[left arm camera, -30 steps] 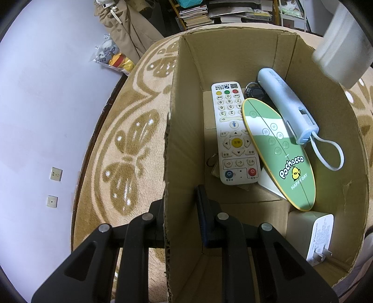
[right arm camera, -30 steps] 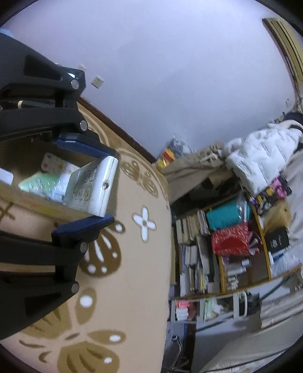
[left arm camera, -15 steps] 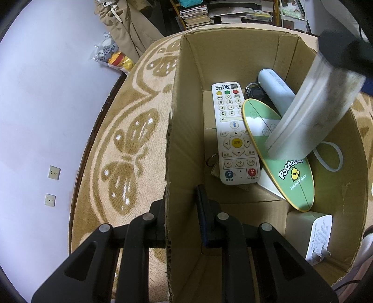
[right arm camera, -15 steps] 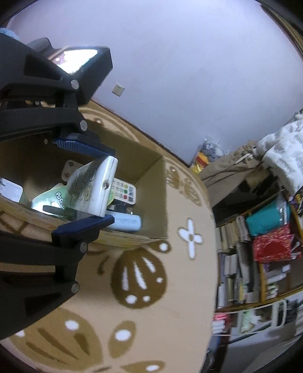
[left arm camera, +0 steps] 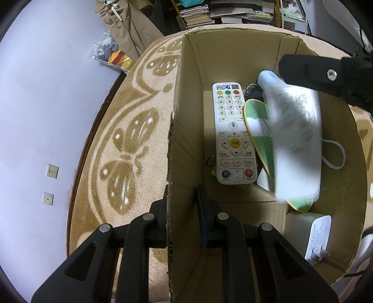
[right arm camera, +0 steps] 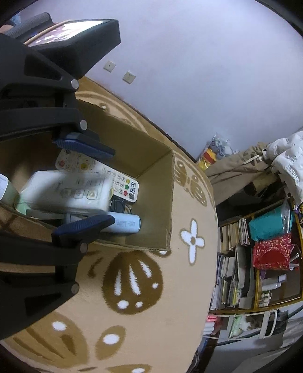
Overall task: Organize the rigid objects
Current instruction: 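Carry the white button remote into the box and release it with the right gripper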
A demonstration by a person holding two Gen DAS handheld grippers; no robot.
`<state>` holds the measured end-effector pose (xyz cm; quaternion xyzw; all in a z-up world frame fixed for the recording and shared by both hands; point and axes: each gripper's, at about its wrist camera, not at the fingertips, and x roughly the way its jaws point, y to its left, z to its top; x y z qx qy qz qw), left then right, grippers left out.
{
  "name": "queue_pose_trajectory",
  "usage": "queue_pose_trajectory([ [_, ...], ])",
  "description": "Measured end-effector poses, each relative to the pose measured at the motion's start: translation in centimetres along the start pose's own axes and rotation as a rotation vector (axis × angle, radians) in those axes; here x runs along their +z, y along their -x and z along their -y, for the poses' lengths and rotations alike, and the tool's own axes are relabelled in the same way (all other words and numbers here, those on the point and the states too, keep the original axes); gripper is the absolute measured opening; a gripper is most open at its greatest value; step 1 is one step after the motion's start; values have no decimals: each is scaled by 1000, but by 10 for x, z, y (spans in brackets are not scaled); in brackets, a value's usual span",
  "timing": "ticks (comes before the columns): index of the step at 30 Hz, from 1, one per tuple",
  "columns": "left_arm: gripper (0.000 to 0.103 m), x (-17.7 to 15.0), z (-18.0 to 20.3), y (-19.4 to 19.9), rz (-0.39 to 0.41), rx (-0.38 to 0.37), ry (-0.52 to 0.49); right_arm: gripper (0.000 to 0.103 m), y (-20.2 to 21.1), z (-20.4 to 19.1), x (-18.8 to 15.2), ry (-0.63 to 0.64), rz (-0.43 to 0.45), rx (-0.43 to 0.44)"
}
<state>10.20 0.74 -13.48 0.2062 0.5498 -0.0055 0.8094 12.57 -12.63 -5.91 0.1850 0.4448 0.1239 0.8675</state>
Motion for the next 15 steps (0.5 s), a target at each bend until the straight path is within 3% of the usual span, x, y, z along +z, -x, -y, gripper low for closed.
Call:
queue_pose_trajectory([
  [2,19,0,-1,-1,-1,-2,2,58,2,2,0,-6,5,-2],
  [3,19,-1,-2,-1,-1,-5,4,65,2,2,1,-6,6,-9],
  [15,19,1,-4,-1,-4,-12,9,71,10,-1,0,14,2,-13],
])
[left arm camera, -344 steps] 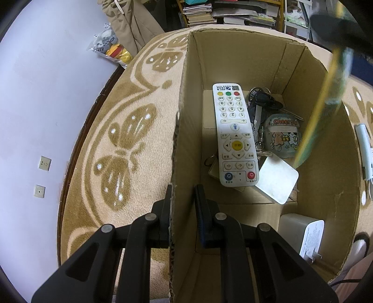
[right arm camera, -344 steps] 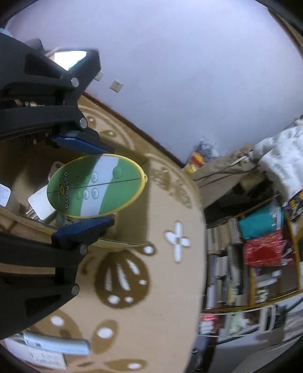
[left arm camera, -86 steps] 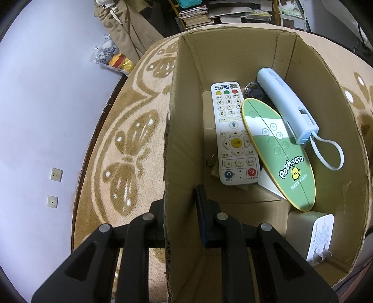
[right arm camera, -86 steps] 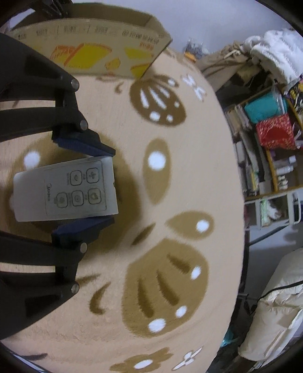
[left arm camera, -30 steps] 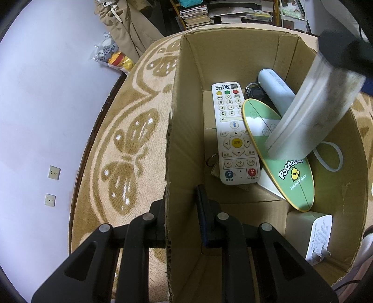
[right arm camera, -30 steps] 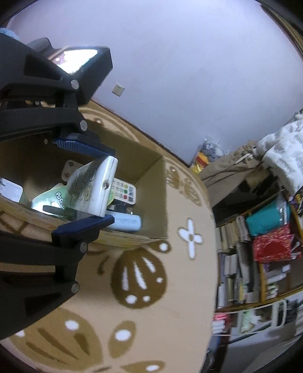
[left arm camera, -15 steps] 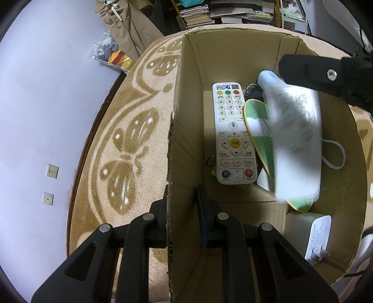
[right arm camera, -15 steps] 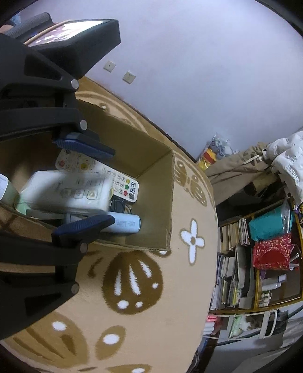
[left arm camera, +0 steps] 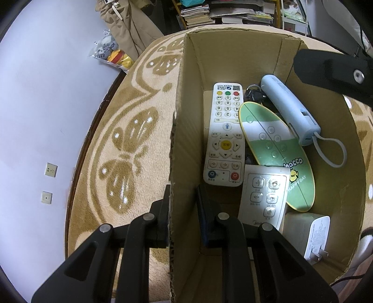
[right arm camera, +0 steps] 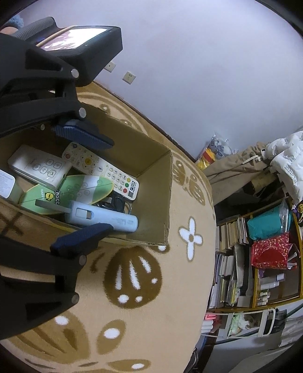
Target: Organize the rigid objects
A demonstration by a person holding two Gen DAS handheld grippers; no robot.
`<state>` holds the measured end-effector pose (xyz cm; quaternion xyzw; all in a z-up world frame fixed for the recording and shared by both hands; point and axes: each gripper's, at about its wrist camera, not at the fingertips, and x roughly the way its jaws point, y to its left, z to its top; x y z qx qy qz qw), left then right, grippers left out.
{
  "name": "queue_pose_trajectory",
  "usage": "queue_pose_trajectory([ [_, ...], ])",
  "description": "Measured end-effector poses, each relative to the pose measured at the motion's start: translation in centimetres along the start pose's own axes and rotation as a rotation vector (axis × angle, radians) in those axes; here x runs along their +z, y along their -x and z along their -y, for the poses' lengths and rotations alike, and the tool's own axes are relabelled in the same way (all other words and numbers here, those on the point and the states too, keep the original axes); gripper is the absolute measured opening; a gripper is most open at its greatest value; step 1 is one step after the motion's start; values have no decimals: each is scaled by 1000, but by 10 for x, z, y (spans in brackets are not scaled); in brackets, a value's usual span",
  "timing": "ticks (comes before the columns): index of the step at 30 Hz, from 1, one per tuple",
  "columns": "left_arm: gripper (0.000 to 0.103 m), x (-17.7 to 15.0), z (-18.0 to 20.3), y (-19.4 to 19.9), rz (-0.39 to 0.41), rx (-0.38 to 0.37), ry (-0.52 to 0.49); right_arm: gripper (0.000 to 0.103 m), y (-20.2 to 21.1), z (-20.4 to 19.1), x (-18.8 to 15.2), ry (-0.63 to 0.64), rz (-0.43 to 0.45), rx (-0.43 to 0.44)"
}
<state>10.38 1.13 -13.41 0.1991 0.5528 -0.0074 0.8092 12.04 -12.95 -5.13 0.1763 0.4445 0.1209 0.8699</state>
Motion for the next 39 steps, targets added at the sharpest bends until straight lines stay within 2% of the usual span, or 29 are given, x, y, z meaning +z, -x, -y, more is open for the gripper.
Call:
queue_pose_trajectory([
  [3,19,0,-1,-1,-1,-5,4,76,3,0,0,5,5,0],
  [6,19,0,-2,0,-1,-8,7,87,10,2,-1,1,19,-29],
  [12,20,0,-1,3,4,-3,9,87,17,17,-5,-32,4,-54],
  [17,22,1,-8,10,7,-38,51,89,25,27,-12,-54,-11,-81],
  [18,23,1,-8,13,12,-47,53,93,28,28,-13,-58,-10,-88],
  [20,29,1,-8,22,43,-65,56,97,35,31,-15,-58,2,-106],
  [22,46,0,-6,31,72,-68,55,99,43,33,-17,-63,11,-126],
  [27,58,-3,-4,56,146,-79,64,103,62,43,-20,-72,25,-170],
  [29,67,-3,-5,63,165,-95,77,103,73,45,-22,-69,49,-189],
  [31,82,-3,-6,73,200,-89,92,103,80,46,-24,-67,61,-201],
  [32,85,-4,-8,79,224,-80,101,103,84,46,-25,-67,63,-208],
  [34,98,-4,-7,93,267,-69,115,103,92,47,-26,-62,65,-221],
  [39,100,-7,-14,120,345,-49,135,103,111,43,-30,-45,72,-235],
])
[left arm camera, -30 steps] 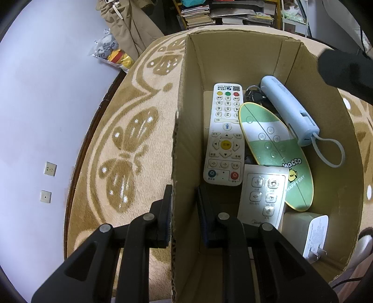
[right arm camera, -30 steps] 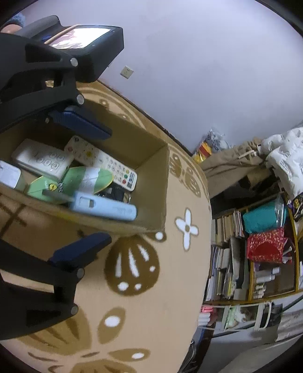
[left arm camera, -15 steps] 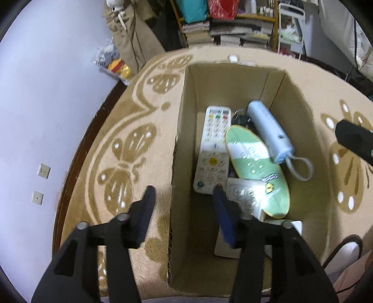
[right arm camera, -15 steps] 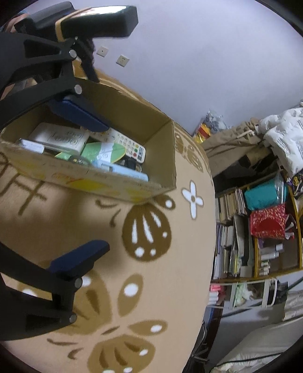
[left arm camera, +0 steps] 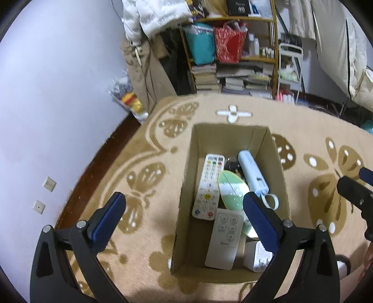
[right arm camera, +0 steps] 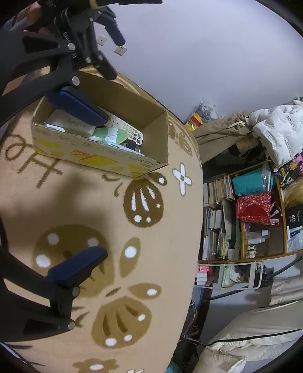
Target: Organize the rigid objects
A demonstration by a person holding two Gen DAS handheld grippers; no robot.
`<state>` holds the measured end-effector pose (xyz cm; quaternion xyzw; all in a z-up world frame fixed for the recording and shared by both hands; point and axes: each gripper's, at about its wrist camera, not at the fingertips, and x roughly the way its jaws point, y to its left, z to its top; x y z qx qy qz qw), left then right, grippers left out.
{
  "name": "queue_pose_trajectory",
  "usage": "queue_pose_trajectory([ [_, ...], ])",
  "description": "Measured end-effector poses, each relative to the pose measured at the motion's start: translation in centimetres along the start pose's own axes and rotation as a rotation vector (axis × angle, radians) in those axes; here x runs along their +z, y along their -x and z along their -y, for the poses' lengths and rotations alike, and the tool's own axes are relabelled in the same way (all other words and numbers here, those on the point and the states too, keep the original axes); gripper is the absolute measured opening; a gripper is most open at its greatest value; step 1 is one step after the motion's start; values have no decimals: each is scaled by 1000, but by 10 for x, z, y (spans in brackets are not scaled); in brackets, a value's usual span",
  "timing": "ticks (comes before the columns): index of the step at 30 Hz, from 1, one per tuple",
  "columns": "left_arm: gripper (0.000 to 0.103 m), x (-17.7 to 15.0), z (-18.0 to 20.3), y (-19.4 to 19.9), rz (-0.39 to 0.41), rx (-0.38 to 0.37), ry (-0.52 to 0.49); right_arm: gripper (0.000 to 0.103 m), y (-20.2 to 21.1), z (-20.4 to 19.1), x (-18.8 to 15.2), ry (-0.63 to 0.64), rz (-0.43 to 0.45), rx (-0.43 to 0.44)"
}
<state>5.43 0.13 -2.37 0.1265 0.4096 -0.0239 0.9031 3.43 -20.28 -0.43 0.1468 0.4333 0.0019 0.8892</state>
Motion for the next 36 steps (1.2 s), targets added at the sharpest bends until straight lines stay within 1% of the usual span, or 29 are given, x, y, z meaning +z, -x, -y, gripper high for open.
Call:
queue_pose_trajectory([
  [3,100,1,-2,16,31,-15,0,103,14,0,-1,14,20,-8],
  [9,100,-6,-2,47,93,-32,-16,103,39,2,-7,23,46,-17],
  [12,100,-11,-3,61,124,-42,-5,103,54,2,-12,28,78,-18],
  [15,100,-17,-4,74,161,-48,-4,103,68,4,-20,38,131,-22],
  [20,100,-27,0,85,179,-70,2,103,82,6,-35,43,171,-19],
  [27,100,-44,5,91,206,-81,-5,103,84,8,-55,71,209,-39],
  [31,100,-53,11,91,228,-56,-25,103,79,11,-64,62,218,-42],
  [36,100,-58,12,83,222,-74,-4,103,70,13,-77,62,233,-65],
])
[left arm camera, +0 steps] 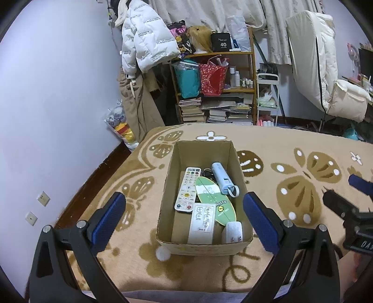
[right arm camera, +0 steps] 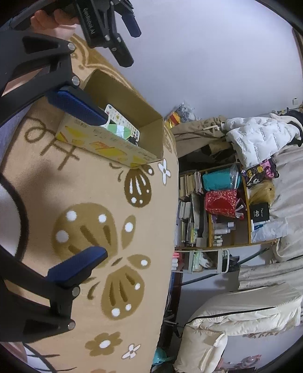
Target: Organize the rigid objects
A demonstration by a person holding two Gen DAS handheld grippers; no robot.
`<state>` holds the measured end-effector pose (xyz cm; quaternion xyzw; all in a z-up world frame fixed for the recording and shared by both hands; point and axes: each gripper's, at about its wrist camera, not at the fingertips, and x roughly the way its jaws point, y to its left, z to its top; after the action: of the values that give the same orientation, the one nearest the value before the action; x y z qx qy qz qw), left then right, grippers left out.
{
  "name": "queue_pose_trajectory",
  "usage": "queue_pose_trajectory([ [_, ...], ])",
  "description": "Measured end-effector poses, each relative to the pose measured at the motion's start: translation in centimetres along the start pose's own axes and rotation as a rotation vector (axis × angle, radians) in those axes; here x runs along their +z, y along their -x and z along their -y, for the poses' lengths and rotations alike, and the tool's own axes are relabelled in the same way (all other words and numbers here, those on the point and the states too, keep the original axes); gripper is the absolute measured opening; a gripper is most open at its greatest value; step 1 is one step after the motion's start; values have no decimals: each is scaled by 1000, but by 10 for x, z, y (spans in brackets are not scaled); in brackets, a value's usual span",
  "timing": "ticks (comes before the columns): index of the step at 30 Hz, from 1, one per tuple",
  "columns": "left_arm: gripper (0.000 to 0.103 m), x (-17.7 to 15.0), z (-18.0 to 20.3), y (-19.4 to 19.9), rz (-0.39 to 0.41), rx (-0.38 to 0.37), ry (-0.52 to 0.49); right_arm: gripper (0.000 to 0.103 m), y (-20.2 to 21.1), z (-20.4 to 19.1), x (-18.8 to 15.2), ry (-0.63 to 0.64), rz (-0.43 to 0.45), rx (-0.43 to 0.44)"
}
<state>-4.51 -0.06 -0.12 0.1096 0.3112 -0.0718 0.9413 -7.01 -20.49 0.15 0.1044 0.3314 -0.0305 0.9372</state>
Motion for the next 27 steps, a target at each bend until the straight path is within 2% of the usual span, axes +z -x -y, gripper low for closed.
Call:
queue_pose_trajectory([
  [13,100,-5,0,-15,14,-23,27,103,-11,4,-10,-25,27,0],
  [18,100,-5,1,-23,-3,-22,33,103,-13,4,-9,-23,30,2],
  [27,100,-5,9,-25,4,-23,-6,103,-14,5,-9,-27,26,3],
])
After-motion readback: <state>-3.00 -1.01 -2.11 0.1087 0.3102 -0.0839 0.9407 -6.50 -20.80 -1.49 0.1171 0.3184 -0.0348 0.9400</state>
